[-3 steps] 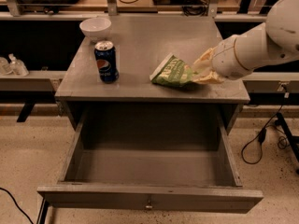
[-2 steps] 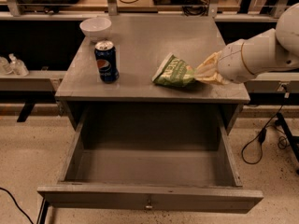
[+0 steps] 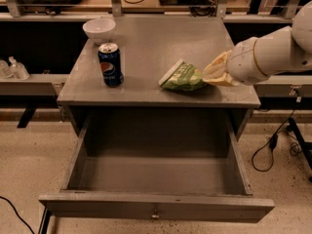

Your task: Place green jalapeno chip bag into top drawer

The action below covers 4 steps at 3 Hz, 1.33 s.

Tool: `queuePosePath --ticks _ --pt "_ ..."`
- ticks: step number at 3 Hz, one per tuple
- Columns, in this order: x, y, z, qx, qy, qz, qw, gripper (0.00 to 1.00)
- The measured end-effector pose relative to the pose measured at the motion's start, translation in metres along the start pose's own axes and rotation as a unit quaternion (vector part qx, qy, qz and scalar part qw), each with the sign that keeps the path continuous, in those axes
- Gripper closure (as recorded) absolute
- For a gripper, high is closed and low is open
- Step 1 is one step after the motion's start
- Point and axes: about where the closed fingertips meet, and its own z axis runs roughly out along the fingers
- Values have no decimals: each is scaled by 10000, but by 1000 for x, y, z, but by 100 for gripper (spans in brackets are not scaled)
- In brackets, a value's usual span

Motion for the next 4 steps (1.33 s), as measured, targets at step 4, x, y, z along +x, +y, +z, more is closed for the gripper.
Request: queuePosePath --ticks 4 --pt "-133 44 -87 81 -1012 -512 9935 100"
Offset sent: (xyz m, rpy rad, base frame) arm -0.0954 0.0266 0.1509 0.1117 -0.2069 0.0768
